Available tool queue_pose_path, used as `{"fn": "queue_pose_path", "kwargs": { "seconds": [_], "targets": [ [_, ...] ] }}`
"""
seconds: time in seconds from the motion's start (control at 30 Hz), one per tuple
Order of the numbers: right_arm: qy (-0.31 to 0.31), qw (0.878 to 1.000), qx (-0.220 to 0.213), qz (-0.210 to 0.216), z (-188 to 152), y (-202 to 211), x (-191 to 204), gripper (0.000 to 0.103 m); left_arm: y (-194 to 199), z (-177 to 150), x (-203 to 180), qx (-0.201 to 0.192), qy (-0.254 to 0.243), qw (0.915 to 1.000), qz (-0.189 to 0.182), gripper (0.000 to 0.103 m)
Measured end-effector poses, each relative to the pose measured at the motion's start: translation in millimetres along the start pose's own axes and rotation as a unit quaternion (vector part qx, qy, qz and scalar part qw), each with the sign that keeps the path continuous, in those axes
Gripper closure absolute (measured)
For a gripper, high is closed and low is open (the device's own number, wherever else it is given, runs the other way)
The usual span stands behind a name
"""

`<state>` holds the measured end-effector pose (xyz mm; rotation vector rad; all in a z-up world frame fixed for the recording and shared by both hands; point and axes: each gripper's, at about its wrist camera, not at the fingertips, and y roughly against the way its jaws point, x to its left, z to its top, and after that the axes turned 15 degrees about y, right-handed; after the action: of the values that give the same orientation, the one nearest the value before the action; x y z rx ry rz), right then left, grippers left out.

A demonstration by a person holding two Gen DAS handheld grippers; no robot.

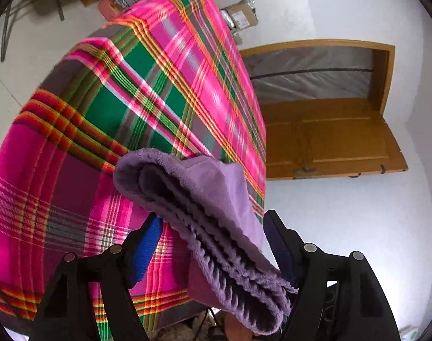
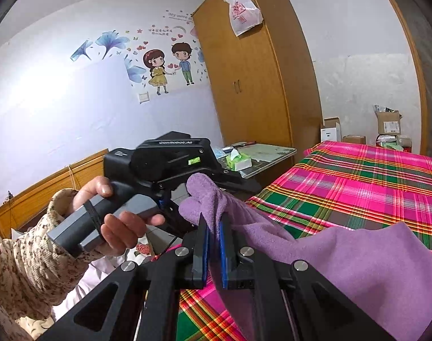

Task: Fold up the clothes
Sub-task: 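Lift the held garment edge with both grippers together, then lower the held edge onto the garment and open both grippers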

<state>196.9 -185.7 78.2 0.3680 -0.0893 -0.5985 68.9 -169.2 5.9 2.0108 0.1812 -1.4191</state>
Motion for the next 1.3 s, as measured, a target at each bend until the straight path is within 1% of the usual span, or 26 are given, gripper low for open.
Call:
{"fn": "queue_pose_path", "kwargs": {
  "seconds": [0.13,0.17,0.2,0.27,0.3,0.33,0.37,0.4,0.47,0.57,0.73,0.97,1.13,1.23,1.3],
  "targets": [
    [0.009,1.000,0.012,0.008,-1,-5,4,0.097,-8,10,2,0.006,0.009,0.9999,0.010,0.031],
    [0.010,1.000,0.014,0.009,-2,-6,5,0.097,-10,13,2,0.008,0.012,0.9998,0.011,0.038],
    [0.012,1.000,0.017,0.010,-2,-7,5,0.097,-11,14,2,0.007,0.011,0.9998,0.017,0.041],
    [0.012,1.000,0.021,0.014,-2,-10,6,0.097,-11,16,-1,0.003,0.001,0.9996,0.029,0.052],
    [0.011,1.000,0.024,0.017,-2,-12,6,0.097,-11,17,-2,0.002,-0.002,0.9994,0.033,0.054],
    [0.011,0.999,0.026,0.020,-2,-14,6,0.097,-10,19,-3,0.001,-0.005,0.9993,0.037,0.058],
    [0.012,0.999,0.028,0.021,-2,-16,6,0.097,-10,21,-4,0.000,-0.007,0.9992,0.040,0.066],
    [0.014,0.999,0.031,0.023,-2,-19,7,0.097,-10,23,-6,-0.003,-0.012,0.9989,0.045,0.069],
    [0.013,0.999,0.037,0.028,-1,-24,9,0.097,-10,27,-10,-0.009,-0.025,0.9981,0.055,0.081],
    [0.008,0.998,0.048,0.034,-1,-36,11,0.097,-5,31,-17,-0.028,-0.053,0.9962,0.064,0.084],
    [0.003,0.997,0.062,0.042,1,-56,14,0.097,3,41,-25,-0.054,-0.080,0.9929,0.069,0.086],
    [-0.001,0.995,0.087,0.054,-1,-89,18,0.097,15,57,-7,-0.071,-0.076,0.9923,0.066,0.086],
    [-0.031,0.991,0.116,0.059,-12,-110,12,0.097,13,64,3,-0.072,-0.068,0.9923,0.074,0.086],
    [-0.040,0.990,0.124,0.058,-17,-115,10,0.097,10,66,4,-0.074,-0.063,0.9919,0.081,0.086],
    [-0.049,0.990,0.120,0.060,-18,-112,7,0.097,10,63,0,-0.078,-0.066,0.9912,0.084,0.086]
  ]
}}
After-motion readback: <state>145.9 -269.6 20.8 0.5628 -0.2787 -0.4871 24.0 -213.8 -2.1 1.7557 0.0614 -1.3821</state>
